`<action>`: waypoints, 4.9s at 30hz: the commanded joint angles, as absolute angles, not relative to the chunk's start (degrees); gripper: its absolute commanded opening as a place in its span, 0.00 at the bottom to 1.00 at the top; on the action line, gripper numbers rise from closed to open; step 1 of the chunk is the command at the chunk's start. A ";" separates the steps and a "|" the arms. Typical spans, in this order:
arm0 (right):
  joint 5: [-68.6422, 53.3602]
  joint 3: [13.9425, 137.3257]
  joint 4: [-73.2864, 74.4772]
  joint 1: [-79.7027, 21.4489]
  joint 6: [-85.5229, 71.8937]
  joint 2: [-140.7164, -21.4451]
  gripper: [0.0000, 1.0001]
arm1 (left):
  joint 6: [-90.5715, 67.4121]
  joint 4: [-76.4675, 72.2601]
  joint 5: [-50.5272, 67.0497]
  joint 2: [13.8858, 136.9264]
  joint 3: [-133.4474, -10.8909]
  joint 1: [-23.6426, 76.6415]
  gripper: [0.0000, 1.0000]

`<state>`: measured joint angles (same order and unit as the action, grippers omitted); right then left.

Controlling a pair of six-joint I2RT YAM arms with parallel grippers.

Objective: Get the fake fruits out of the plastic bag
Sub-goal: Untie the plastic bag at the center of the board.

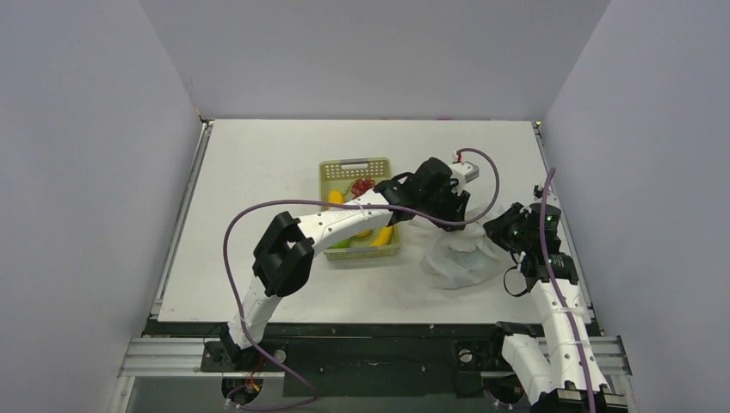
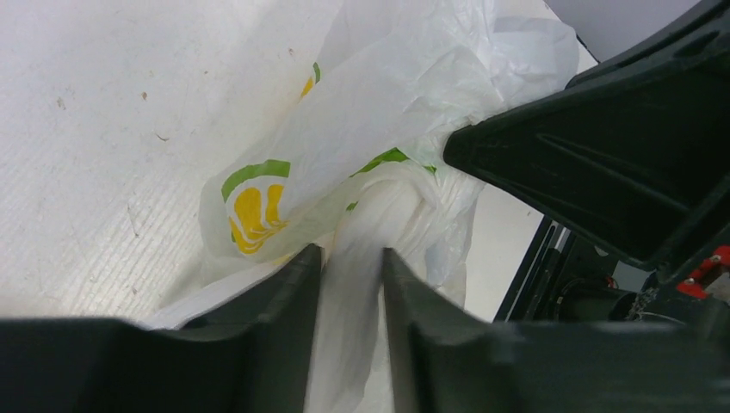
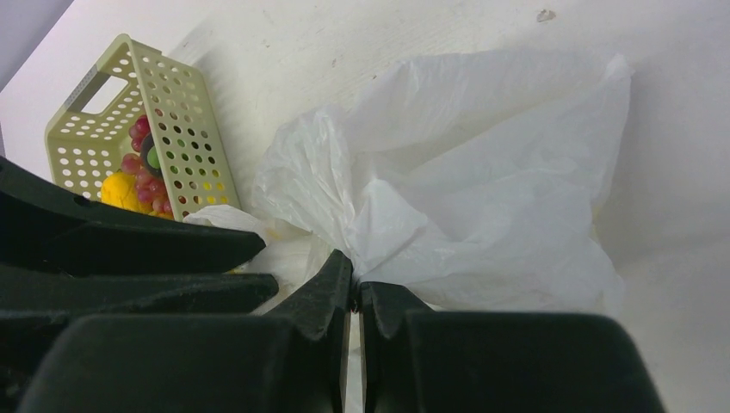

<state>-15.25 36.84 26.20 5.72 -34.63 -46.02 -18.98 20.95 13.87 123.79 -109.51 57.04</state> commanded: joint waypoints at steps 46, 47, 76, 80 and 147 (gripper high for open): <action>-1.15 47.14 41.23 1.02 -34.03 -39.88 0.73 | -34.21 -8.51 13.18 100.53 -77.43 54.36 0.00; -1.76 45.45 38.96 1.17 -34.72 -39.54 0.75 | -34.42 -8.94 13.45 100.54 -77.30 54.34 0.00; -8.14 40.10 26.86 4.57 -34.53 -42.81 0.00 | -28.10 0.85 14.74 104.27 -86.20 54.43 0.57; -9.94 40.28 26.97 4.49 -34.85 -42.47 0.00 | -27.41 8.35 13.73 110.33 -97.95 54.45 0.59; -6.13 69.08 41.04 2.25 -25.49 -63.55 0.84 | -28.12 -6.72 4.62 77.66 -65.87 63.36 0.42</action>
<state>-8.40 72.23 40.73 2.92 -30.52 -67.00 -30.30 -12.99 9.02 80.84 -60.71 63.94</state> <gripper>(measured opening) 0.808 0.290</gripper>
